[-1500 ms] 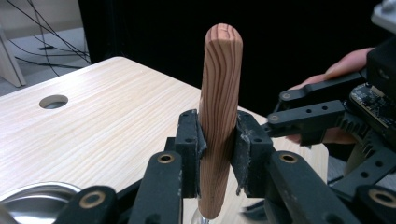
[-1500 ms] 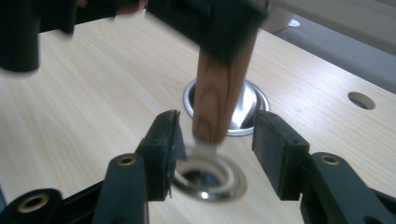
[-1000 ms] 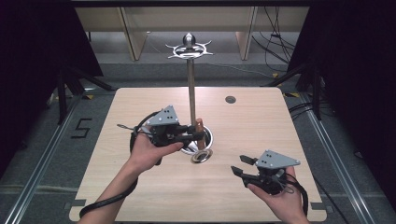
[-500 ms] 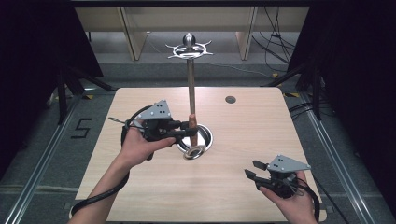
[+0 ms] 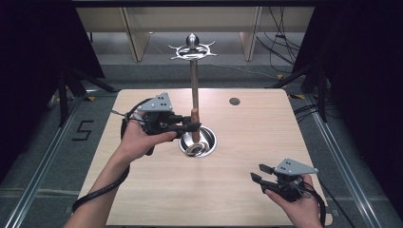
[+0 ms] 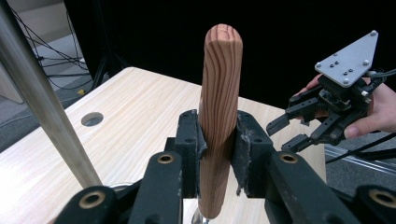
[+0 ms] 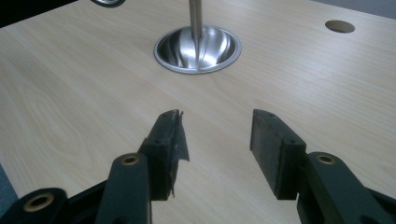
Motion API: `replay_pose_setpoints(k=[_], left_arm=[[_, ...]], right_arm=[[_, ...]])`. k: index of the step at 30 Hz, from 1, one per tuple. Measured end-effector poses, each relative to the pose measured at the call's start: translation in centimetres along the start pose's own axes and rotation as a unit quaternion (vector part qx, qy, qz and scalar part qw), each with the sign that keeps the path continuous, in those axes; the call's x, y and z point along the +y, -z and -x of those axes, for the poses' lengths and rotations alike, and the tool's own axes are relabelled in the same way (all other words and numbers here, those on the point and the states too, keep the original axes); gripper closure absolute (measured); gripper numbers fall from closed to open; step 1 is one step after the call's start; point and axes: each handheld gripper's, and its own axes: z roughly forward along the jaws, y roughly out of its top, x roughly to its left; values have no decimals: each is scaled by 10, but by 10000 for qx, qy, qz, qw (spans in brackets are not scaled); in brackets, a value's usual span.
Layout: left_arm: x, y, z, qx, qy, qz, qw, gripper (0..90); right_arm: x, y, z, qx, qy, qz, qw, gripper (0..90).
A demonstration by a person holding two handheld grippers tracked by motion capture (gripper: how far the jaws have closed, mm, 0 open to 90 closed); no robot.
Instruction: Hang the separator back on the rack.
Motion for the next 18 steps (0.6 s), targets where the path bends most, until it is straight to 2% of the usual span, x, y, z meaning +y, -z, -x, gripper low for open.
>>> replay_pose_setpoints(k=[1,15,17,18], left_arm=[[2,0,0,7,-13,-1,10000,727],[25,4,-11,59,-129,-80,9999,727],[27,4,-12,52,-129,-99,9999,727],[28,3,-13,61,-136,-107,9998,727]], right_arm=[[0,0,2,-60,106,30,9999,533],[0,-1,3,-147,120,42,9998,532],[0,-1,3,-35,79,-23,10000,532],[0,-1,3,-86,111,-19,9999,532]])
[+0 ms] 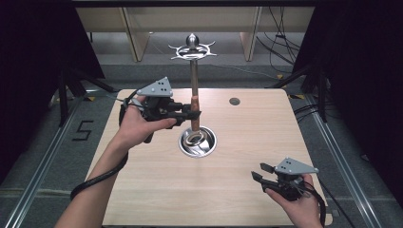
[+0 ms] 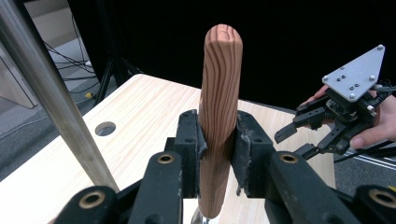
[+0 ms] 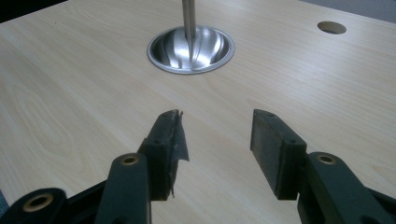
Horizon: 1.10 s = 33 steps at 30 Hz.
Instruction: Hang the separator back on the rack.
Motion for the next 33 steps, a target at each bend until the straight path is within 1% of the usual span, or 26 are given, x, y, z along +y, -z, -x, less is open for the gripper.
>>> replay_pose_setpoints(k=[1,2,3,4,5,6,7,9,10,12,13,14,17,19,21,22,26,32,33], left_arm=[[1,0,-1,9,9,-14,10000,728],[2,0,-1,17,11,-23,10000,727],[3,0,-2,17,1,-41,10000,727],[5,-1,-3,15,-1,-37,10000,727],[6,0,-3,8,1,-43,10000,727],[8,0,-3,18,-2,-53,10000,727],[9,0,-4,1,-13,-41,10000,727],[12,0,-4,3,-16,-48,10000,727],[13,0,-4,1,-14,-37,10000,727],[14,1,-5,8,-11,-52,10000,727],[15,1,-6,25,-25,-69,10000,727],[15,1,-6,14,-17,-58,10000,727],[17,2,-8,32,-60,-83,9999,727],[19,2,-8,40,-55,-79,9999,728],[19,2,-9,4,-39,-58,10000,727],[20,2,-9,2,-23,-63,10000,727],[22,2,-11,9,8,-97,10000,727],[26,4,-13,-10,45,-82,10000,728],[28,5,-13,13,56,-94,9999,728]], right_arm=[[0,-1,0,-16,12,50,10000,532],[0,0,-1,-29,-22,0,10000,532],[0,-1,-1,-40,31,45,10000,532],[0,-1,-2,-11,-56,16,10000,532],[0,0,-2,-26,-14,-10,10000,532],[0,-1,-1,-40,83,41,9999,532],[0,-1,-2,-48,1,29,10000,532],[0,-1,-2,-36,-34,29,10000,532],[0,-1,-1,-54,-22,40,10000,532],[0,0,-1,-30,-24,-23,10000,532],[0,-1,0,-72,54,41,10000,532],[0,-1,0,-70,57,43,9999,532],[0,-1,-1,-67,-5,24,10000,531],[-1,-1,-1,-54,-22,32,10000,531],[-1,-1,-2,-36,-62,-20,10000,531],[0,-2,0,-37,65,28,10000,530],[-1,-2,0,-44,104,40,9999,529],[-1,-2,0,-42,56,37,10000,528],[-1,-2,0,-12,44,34,10000,528]])
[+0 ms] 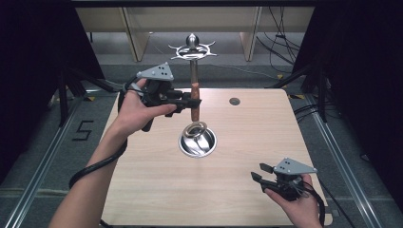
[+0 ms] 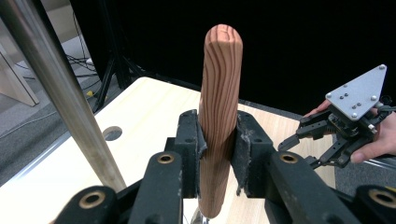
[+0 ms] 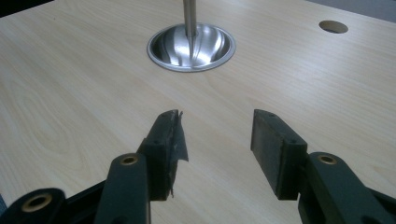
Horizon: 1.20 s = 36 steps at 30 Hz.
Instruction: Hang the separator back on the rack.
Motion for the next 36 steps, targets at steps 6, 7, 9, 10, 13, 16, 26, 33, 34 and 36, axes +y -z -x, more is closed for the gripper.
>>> replay_pose_setpoints(k=[6,7,9,10,13,16,26,33,34,36], left_arm=[[4,2,-1,-1,-45,-9,10000,727],[4,2,-1,-6,-45,3,10000,727],[6,2,-1,2,-43,-20,10000,728],[6,2,-1,-8,-49,-15,10000,727],[7,1,-2,-21,-40,-11,10000,727],[9,0,-2,-12,-49,-27,10000,728],[13,0,-2,-34,-52,-16,10000,728],[15,-1,-3,-36,-36,-8,10000,728],[15,-1,-3,-35,-34,-8,10000,727],[15,-1,-3,-29,-38,-9,10000,727]], right_arm=[[0,1,0,-34,44,-11,10000,528],[0,0,0,-40,43,2,10000,528],[0,1,0,-28,47,-27,10000,528],[0,1,0,-30,46,-24,10000,528],[0,0,0,-43,43,7,10000,528],[0,0,0,4,22,11,10000,528],[0,0,1,-14,51,-35,10000,527],[0,-1,1,-18,53,-24,10000,527],[0,0,1,-13,24,-36,10000,527],[0,-1,1,-19,63,-30,10000,527]])
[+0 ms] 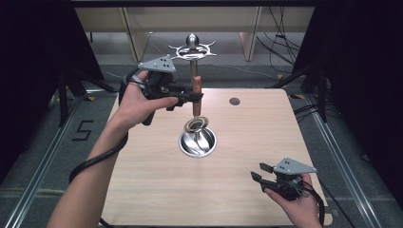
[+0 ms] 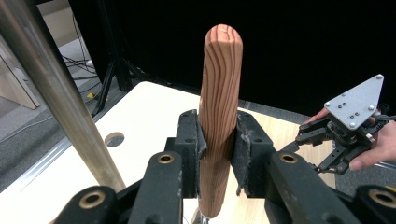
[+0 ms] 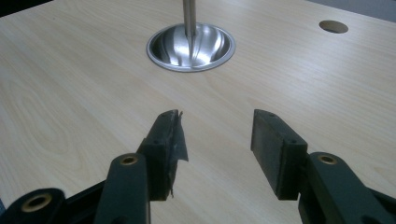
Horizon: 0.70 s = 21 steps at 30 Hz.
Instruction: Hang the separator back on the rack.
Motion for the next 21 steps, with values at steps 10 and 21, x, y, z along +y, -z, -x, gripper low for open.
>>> replay_pose_setpoints(k=[10,21], left_arm=[[4,0,-1,-20,10,47,10000,727],[8,1,-2,30,-27,45,10000,728]], right_arm=[[0,0,0,-23,-20,13,10000,527],[0,0,0,-1,-19,-15,10000,526]])
